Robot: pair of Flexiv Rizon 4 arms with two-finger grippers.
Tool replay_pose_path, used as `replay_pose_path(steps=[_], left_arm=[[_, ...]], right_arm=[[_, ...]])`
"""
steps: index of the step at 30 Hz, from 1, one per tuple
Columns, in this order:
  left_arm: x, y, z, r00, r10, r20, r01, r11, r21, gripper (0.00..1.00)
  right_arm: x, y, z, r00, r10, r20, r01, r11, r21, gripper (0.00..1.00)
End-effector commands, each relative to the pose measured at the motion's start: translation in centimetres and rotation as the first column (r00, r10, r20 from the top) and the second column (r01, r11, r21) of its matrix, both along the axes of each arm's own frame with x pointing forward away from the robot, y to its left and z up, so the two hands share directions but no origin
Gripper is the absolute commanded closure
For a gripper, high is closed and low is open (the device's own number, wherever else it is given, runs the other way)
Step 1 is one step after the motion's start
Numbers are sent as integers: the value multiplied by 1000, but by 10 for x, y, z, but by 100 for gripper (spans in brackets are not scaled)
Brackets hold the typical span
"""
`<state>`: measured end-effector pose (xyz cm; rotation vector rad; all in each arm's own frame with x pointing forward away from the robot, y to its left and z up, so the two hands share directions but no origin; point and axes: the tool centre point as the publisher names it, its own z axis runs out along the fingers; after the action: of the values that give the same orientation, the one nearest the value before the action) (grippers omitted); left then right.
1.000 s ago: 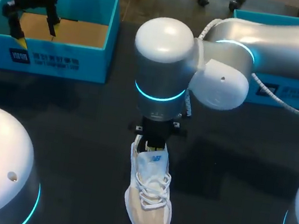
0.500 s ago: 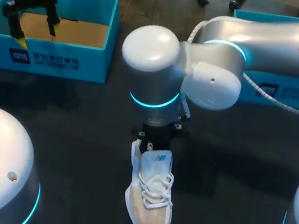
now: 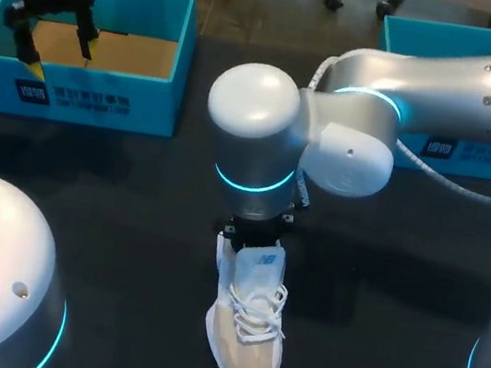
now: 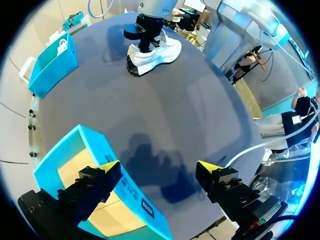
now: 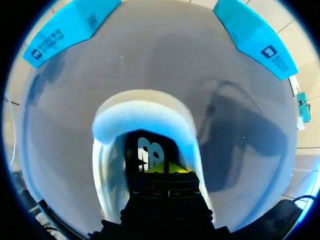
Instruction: Take the shoe out of the shoebox, open the shoe tongue, remove and reinsert the insole, then place the shoe into the shoebox
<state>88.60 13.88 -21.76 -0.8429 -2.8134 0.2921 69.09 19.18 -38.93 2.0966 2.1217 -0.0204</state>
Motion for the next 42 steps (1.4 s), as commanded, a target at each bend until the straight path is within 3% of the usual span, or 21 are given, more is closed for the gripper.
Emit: replay_pose_path(steps=[1, 5, 14, 19, 32, 42], left_arm=[[0, 0, 0, 1000, -1, 1, 1, 1000, 2, 0], [0, 0, 0, 1000, -1, 1, 1, 1000, 2, 0], [0, 0, 0, 1000, -1, 1, 1, 1000, 2, 0], [0, 0, 0, 1000, -1, 1, 1, 1000, 2, 0], [0, 0, 0, 1000, -1, 1, 1, 1000, 2, 0], [0, 0, 0, 1000, -1, 1, 1, 1000, 2, 0]], right_arm=[[-10, 12, 14, 995, -79, 63, 82, 995, -48, 100], [-11, 13, 10, 997, -63, 51, 66, 996, -61, 100], [-7, 8, -26, 993, -115, -26, 114, 993, -30, 100], [-9, 13, -31, 990, -126, -60, 125, 992, -16, 100], [-15, 24, 11, 993, -118, 2, 118, 992, -33, 100], [-5, 12, 30, 994, -106, -21, 107, 991, 74, 100]])
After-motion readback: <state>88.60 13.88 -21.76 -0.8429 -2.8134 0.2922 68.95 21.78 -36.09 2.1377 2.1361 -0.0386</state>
